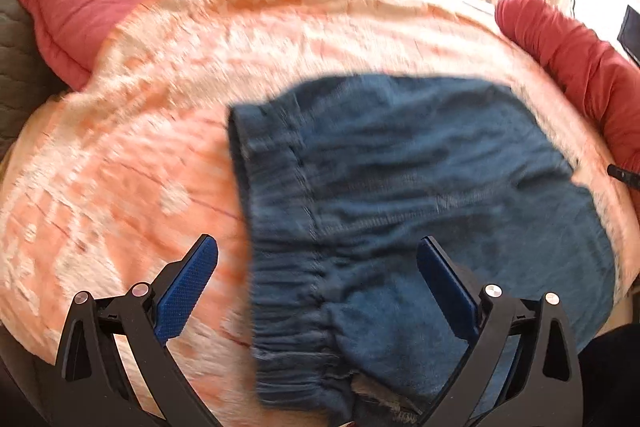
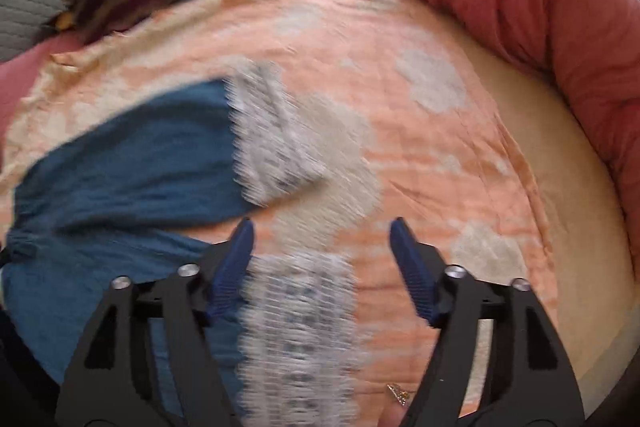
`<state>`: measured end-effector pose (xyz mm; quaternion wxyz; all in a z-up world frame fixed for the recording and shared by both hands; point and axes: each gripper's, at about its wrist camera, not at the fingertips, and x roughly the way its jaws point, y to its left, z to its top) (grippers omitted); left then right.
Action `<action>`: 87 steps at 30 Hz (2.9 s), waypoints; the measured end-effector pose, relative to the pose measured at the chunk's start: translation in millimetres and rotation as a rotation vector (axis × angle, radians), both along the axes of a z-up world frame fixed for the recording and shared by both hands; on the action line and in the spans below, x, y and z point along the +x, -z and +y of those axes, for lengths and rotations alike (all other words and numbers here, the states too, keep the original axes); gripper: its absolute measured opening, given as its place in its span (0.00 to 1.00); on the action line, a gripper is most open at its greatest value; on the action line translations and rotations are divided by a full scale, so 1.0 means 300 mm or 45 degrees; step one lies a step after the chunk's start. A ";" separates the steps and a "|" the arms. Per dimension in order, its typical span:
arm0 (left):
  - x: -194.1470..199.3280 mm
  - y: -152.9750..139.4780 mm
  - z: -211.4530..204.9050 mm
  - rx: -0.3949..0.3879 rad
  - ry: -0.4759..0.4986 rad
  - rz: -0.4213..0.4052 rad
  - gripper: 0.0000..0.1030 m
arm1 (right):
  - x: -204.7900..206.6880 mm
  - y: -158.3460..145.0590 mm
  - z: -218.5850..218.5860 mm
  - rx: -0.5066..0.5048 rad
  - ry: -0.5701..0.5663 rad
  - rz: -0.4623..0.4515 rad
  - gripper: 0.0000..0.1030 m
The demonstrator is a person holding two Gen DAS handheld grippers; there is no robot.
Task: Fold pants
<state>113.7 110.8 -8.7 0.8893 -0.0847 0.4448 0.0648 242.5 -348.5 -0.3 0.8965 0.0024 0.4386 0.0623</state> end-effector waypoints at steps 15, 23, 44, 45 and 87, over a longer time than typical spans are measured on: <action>0.178 -0.119 0.159 -0.015 -0.071 -0.006 0.96 | 0.046 -0.137 0.608 0.016 -0.628 -0.116 0.87; 0.326 -0.034 0.211 0.052 -0.030 0.046 0.96 | 0.112 -0.092 0.858 -0.090 -0.793 -0.080 0.88; 0.385 0.086 0.227 -0.059 0.110 0.074 0.33 | 0.312 0.094 1.227 -0.460 -1.031 0.015 0.88; 0.379 0.074 0.224 -0.052 0.115 0.055 0.31 | 0.311 0.095 1.228 -0.477 -1.037 0.008 0.88; 0.014 -0.210 -0.015 0.368 0.281 -0.429 0.33 | -0.194 -0.209 0.898 0.040 -0.993 -0.255 0.02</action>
